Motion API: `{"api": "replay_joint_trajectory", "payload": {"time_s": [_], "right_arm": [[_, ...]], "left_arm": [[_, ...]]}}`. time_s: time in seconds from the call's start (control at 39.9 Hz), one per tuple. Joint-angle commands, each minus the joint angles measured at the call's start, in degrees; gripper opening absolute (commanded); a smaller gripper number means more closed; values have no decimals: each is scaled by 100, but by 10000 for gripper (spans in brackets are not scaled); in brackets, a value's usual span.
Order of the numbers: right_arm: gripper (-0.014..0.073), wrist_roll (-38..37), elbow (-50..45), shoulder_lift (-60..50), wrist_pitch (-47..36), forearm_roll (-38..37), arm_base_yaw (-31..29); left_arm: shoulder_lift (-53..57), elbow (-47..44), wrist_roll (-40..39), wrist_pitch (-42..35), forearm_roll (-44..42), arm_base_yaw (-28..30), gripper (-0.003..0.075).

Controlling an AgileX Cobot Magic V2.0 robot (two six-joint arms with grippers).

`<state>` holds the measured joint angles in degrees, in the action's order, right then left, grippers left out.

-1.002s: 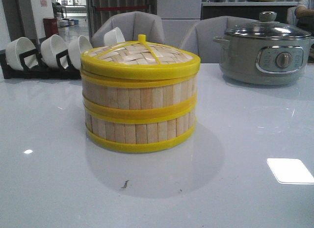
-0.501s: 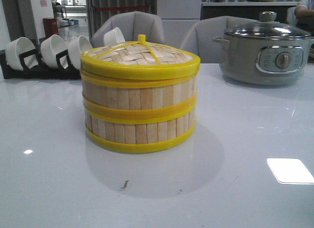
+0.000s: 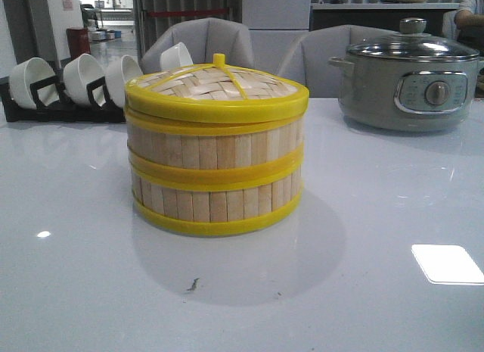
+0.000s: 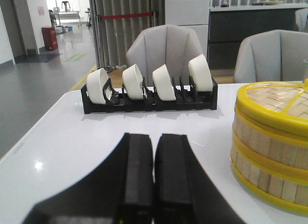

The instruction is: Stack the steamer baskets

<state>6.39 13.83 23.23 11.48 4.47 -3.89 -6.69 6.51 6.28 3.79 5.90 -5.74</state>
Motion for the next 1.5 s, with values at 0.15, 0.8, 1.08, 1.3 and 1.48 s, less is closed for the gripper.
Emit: {"api": "replay_joint_trajectory", "payload": {"time_s": [0.15,0.8,1.08,1.3,1.48], "right_arm": [[29,16,169,8,-503,-50,-32],[29,16,169,8,-500,-50,-32],[29,16,169,8,-500,-50,-32],[29,16,169,8,-500,-50,-32],[29,16,169,8,-500,-50,-32]], "left_arm": [[596,-704,14,-1246,101,-49,85],[772,-688,14,-1029,56,68,85],[782,-688,-395,-973,-516,68,85],[782,-688,-501,-962,-958,57,85],[782,-688,-540,-962,-1127,57,85]]}}
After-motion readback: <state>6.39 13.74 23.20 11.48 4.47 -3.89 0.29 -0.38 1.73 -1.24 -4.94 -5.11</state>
